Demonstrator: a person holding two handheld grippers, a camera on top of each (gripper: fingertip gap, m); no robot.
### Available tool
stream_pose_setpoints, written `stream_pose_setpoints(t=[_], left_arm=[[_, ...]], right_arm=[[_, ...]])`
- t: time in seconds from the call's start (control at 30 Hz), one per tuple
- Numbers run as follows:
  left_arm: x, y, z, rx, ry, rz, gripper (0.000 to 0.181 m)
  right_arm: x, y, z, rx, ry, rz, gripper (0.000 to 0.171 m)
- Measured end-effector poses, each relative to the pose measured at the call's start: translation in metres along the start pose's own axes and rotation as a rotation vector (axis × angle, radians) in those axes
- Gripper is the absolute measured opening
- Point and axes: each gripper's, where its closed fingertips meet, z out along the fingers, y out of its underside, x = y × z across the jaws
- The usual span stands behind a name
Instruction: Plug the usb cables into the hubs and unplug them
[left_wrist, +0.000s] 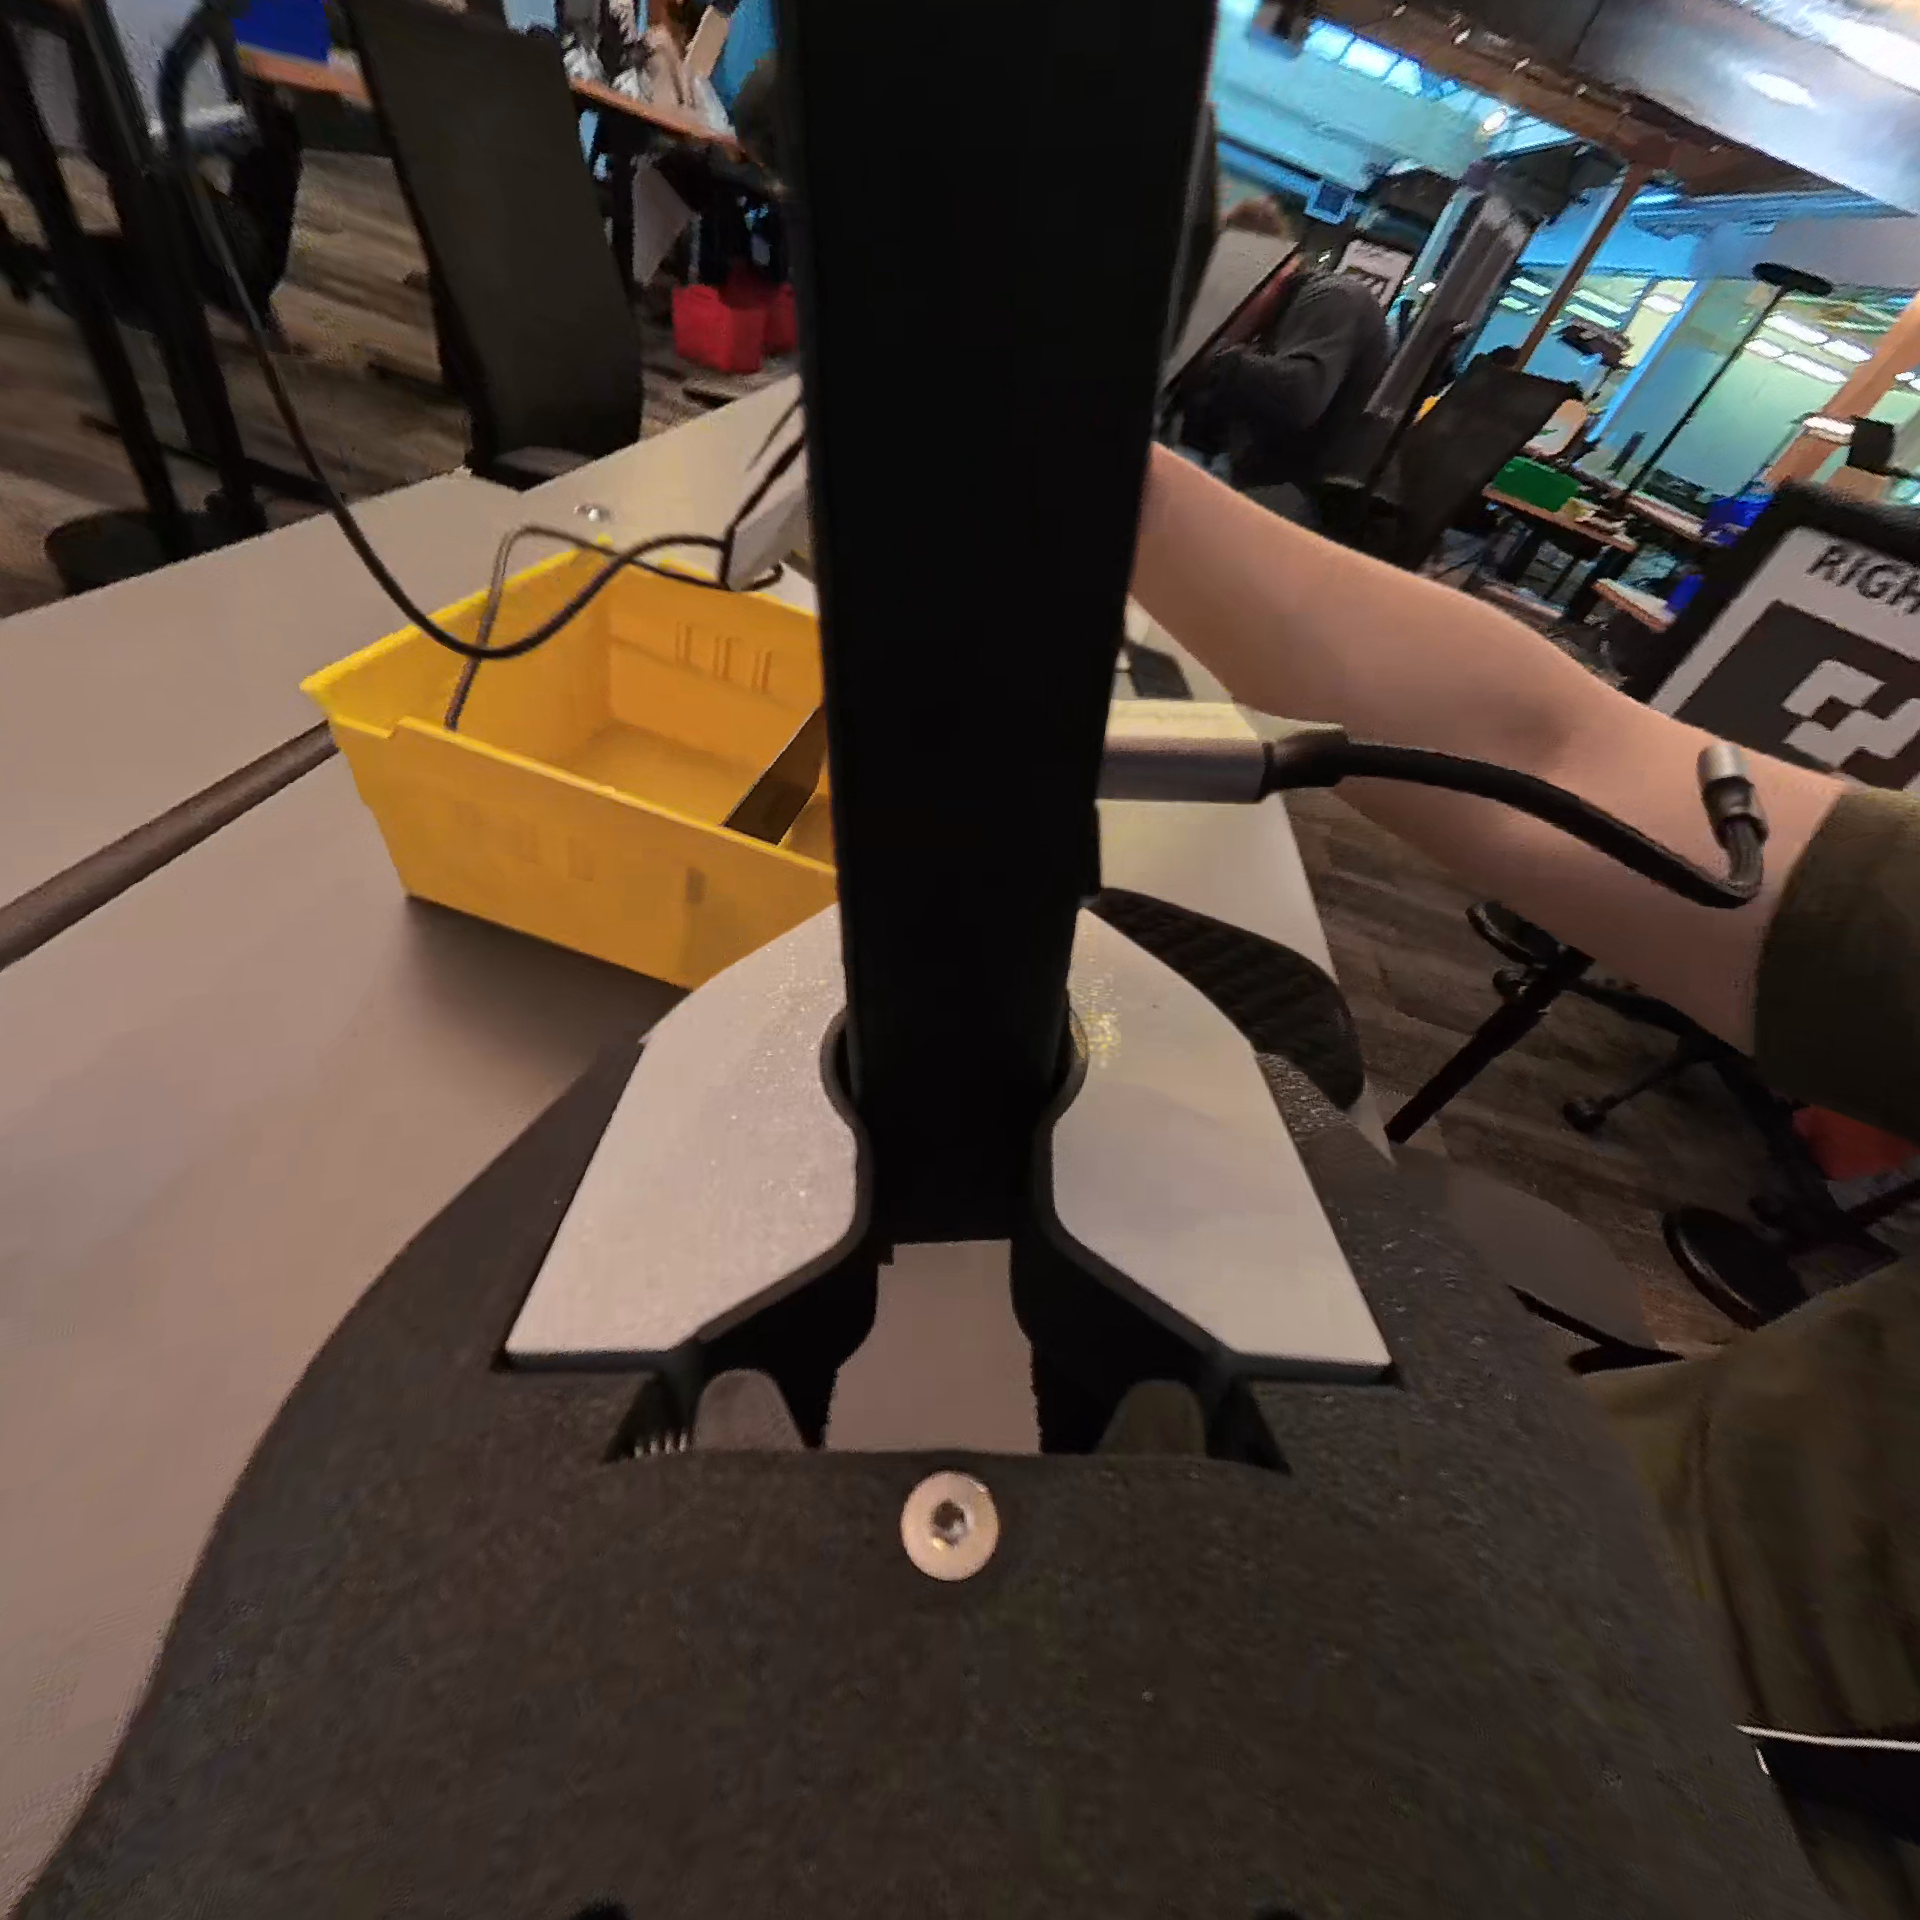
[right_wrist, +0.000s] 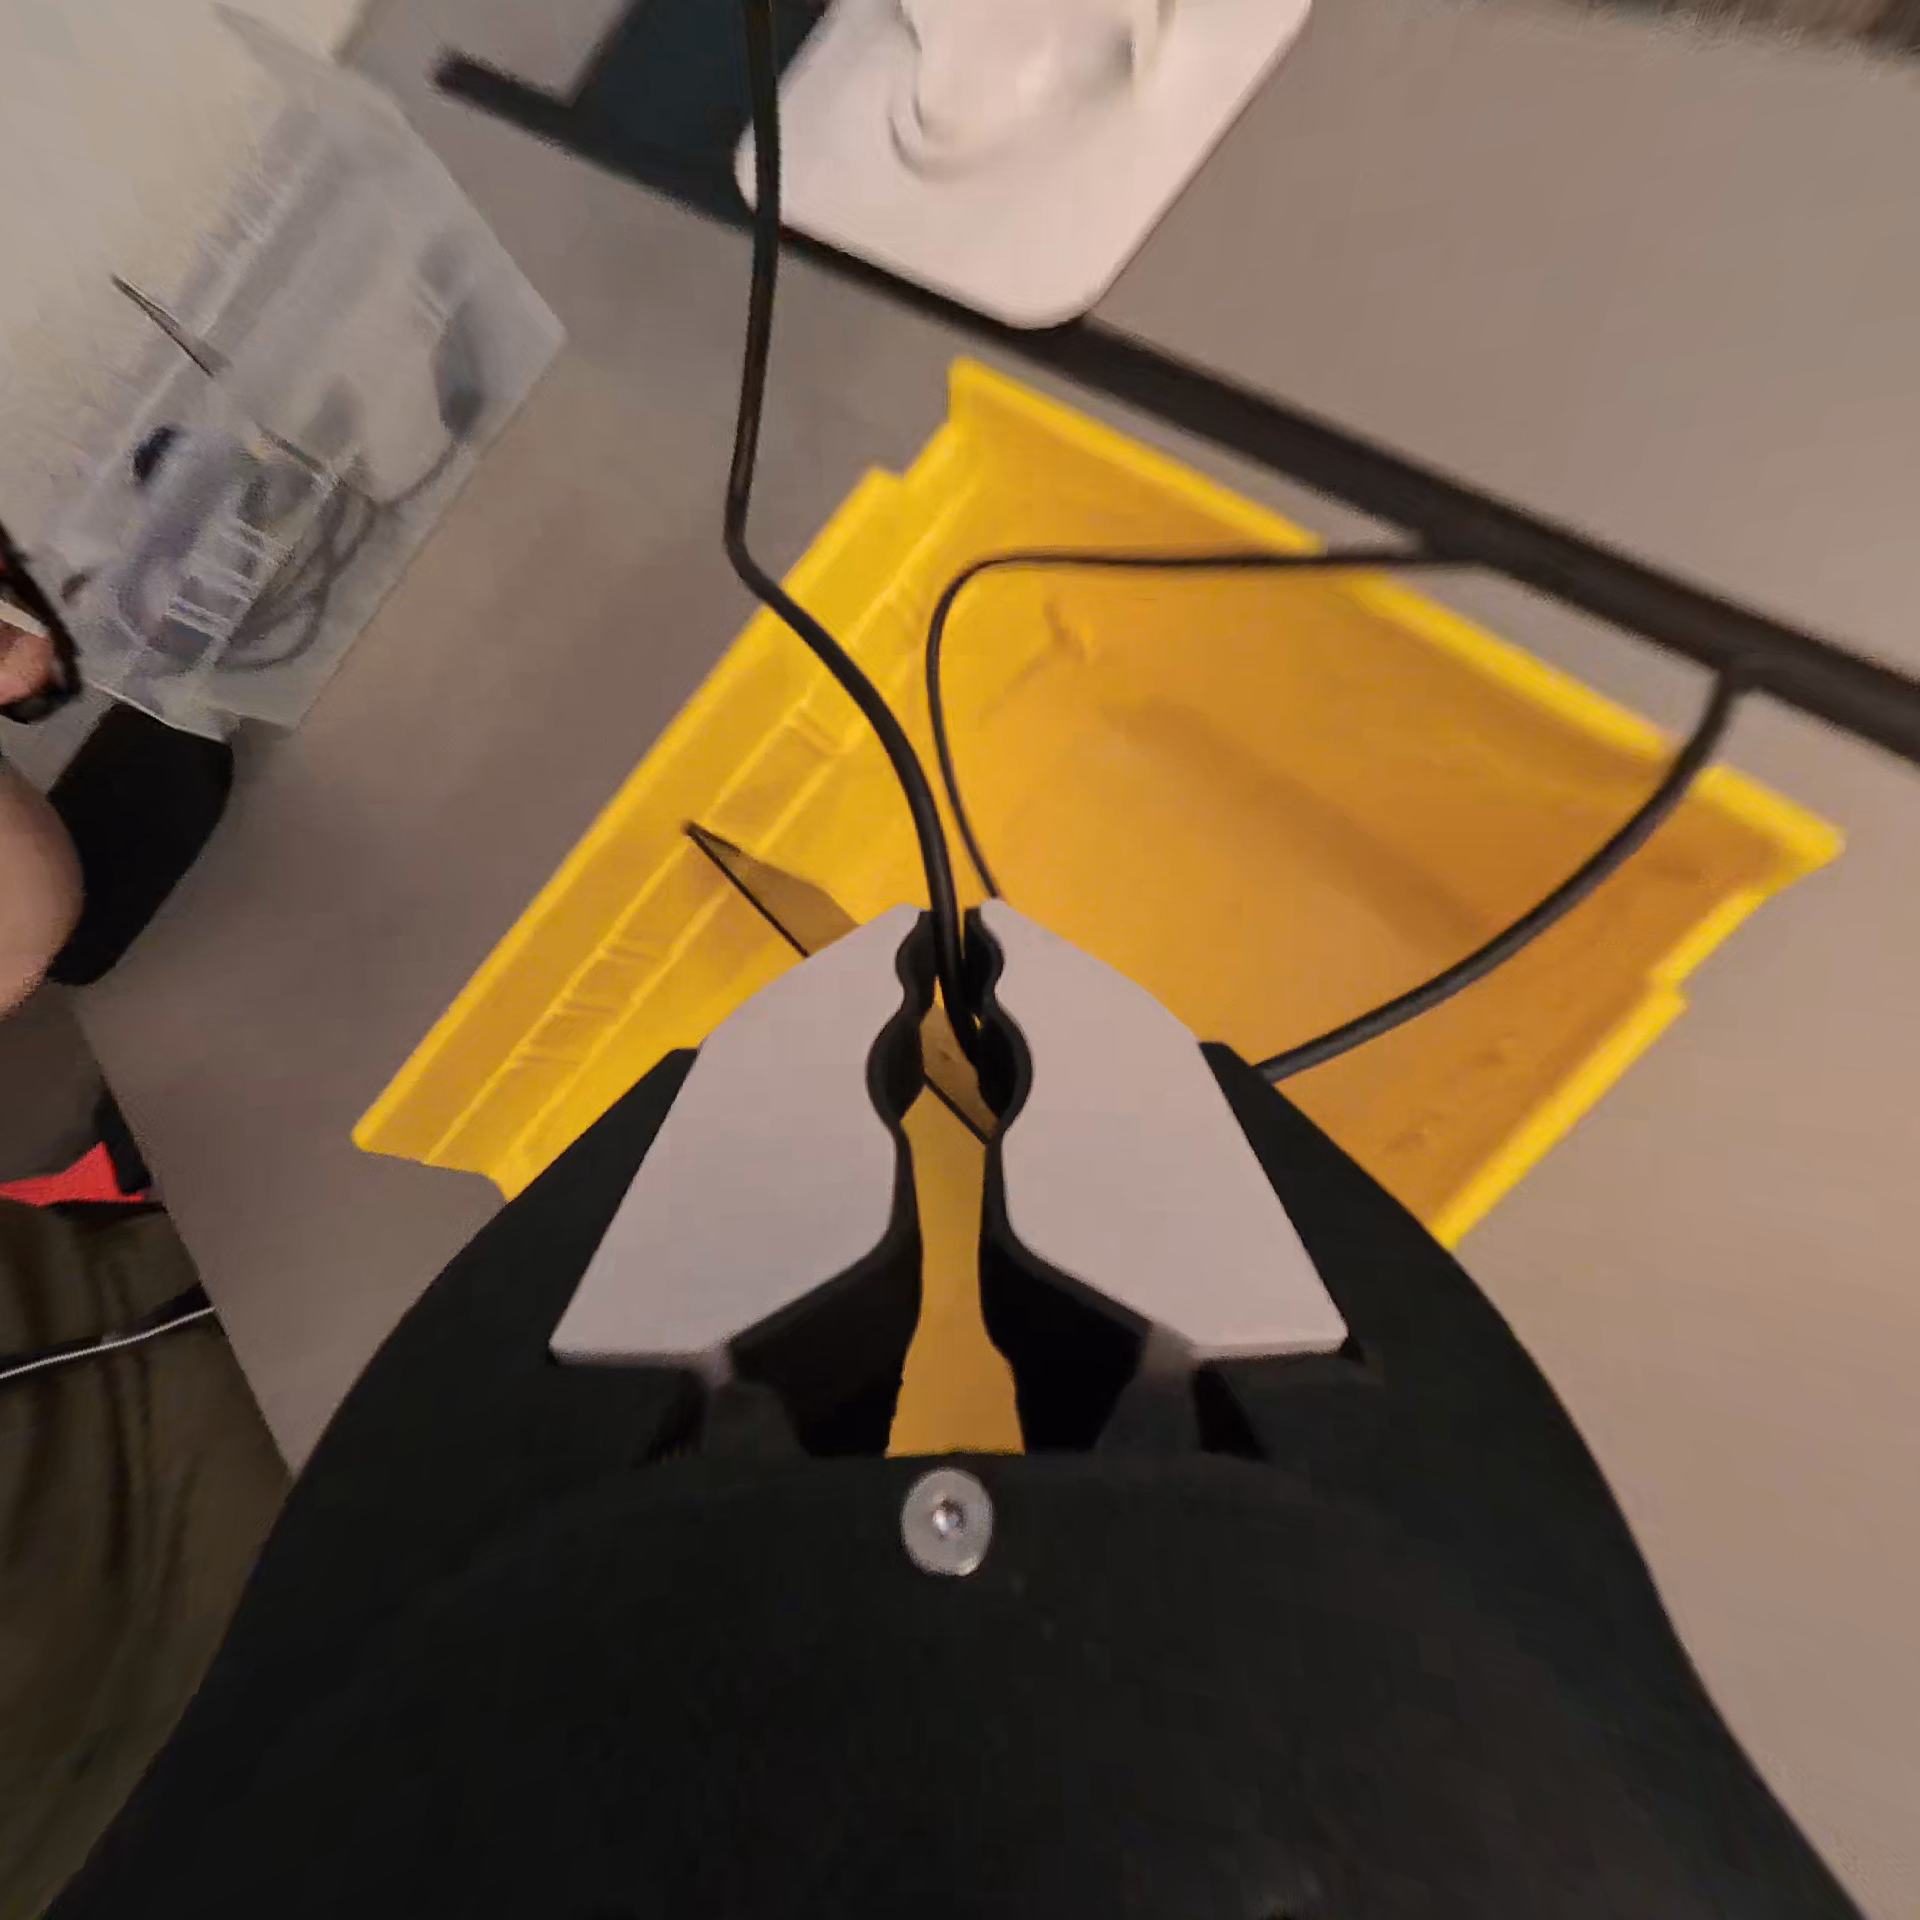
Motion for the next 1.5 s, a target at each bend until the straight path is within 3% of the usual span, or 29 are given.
stream_pose_setpoints(t=[0.1, 0.23, 0.33, 0.43, 0.73, 0.87, 1.0, 1.1, 1.23, 1.37, 1.4, 1.5], left_arm=[[-0.008, 0.009, 0.004, -0.036, -0.034, -0.027, 0.026], [-0.015, 0.015, 0.005, -0.073, -0.077, -0.002, 0.026], [-0.016, 0.019, 0.005, -0.099, -0.089, 0.015, 0.026], [-0.019, 0.023, 0.006, -0.115, -0.09, -0.009, 0.026], [-0.026, 0.025, -0.002, -0.138, -0.091, -0.055, 0.026], [-0.024, 0.024, -0.005, -0.15, -0.073, -0.046, 0.026], [-0.017, 0.026, -0.003, -0.17, -0.044, 0.006, 0.026], [-0.008, 0.027, -0.001, -0.186, -0.013, 0.047, 0.026], [0.005, 0.029, 0.0, -0.207, 0.037, 0.089, 0.026], [0.017, 0.028, 0.001, -0.211, 0.087, 0.123, 0.026], [0.02, 0.029, 0.002, -0.215, 0.097, 0.133, 0.026], [0.025, 0.03, 0.004, -0.219, 0.12, 0.137, 0.026]], right_arm=[[-0.018, 0.019, 0.03, -0.091, -0.155, 0.077, 0.006], [-0.049, 0.024, 0.043, -0.105, -0.359, 0.096, 0.005], [-0.023, 0.021, 0.05, -0.062, -0.167, 0.035, 0.005], [-0.015, 0.004, 0.044, 0.051, -0.075, -0.017, 0.028], [-0.053, -0.008, 0.002, 0.184, -0.051, -0.247, 0.038], [-0.113, -0.029, -0.014, 0.286, -0.156, -0.358, 0.036], [-0.211, -0.049, -0.006, 0.349, -0.323, -0.539, 0.04], [-0.259, -0.071, 0.004, 0.45, -0.346, -0.601, 0.048], [-0.284, -0.087, 0.018, 0.493, -0.376, -0.552, 0.053], [-0.3, -0.072, 0.032, 0.42, -0.503, -0.519, 0.051], [-0.304, -0.066, 0.034, 0.398, -0.533, -0.533, 0.022], [-0.311, -0.059, 0.033, 0.385, -0.534, -0.595, 0.027]])
